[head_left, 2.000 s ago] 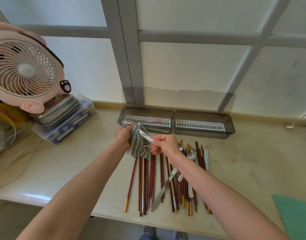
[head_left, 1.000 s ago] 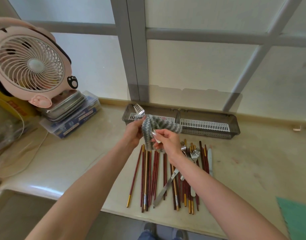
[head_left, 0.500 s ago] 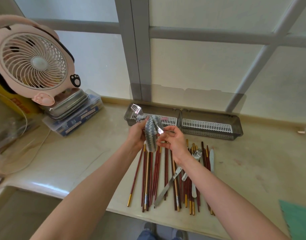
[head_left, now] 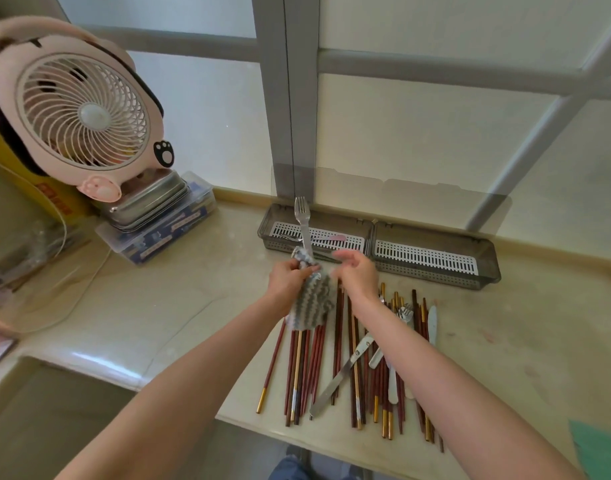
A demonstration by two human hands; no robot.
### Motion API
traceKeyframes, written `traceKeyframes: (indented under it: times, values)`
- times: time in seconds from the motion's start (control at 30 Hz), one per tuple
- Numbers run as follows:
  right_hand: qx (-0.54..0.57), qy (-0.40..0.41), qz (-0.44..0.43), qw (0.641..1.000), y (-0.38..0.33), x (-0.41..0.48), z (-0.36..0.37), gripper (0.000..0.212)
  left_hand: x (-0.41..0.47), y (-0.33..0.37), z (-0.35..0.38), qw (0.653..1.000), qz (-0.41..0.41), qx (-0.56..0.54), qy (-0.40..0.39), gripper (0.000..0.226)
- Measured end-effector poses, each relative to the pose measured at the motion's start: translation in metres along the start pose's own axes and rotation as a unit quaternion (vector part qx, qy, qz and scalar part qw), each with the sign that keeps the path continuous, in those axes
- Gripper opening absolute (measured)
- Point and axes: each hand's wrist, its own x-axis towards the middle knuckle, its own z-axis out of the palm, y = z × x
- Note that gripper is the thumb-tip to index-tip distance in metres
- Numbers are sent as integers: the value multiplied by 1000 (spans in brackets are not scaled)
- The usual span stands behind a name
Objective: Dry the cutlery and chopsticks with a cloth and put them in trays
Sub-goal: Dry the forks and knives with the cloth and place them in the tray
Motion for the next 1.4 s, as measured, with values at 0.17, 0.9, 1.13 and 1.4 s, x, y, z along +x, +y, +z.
traceKeyframes:
  times: [0.17, 0.9, 1.13, 1.4]
  values:
    - [-33, -37, -19, 999, -27, 21, 12, 13, 5, 10, 9, 988, 57, 140, -2, 15]
    - [-467, -16, -127, 875, -18, 138, 16, 47, 6, -4, -45, 997, -4, 17, -75, 26]
    - [-387, 53, -161, 906, 11, 99, -24, 27, 10, -9, -27, 996, -3, -11, -87, 29]
    - [-515, 18, -21, 857, 91, 28, -77, 15, 11, -6, 6, 993, -15, -42, -107, 17]
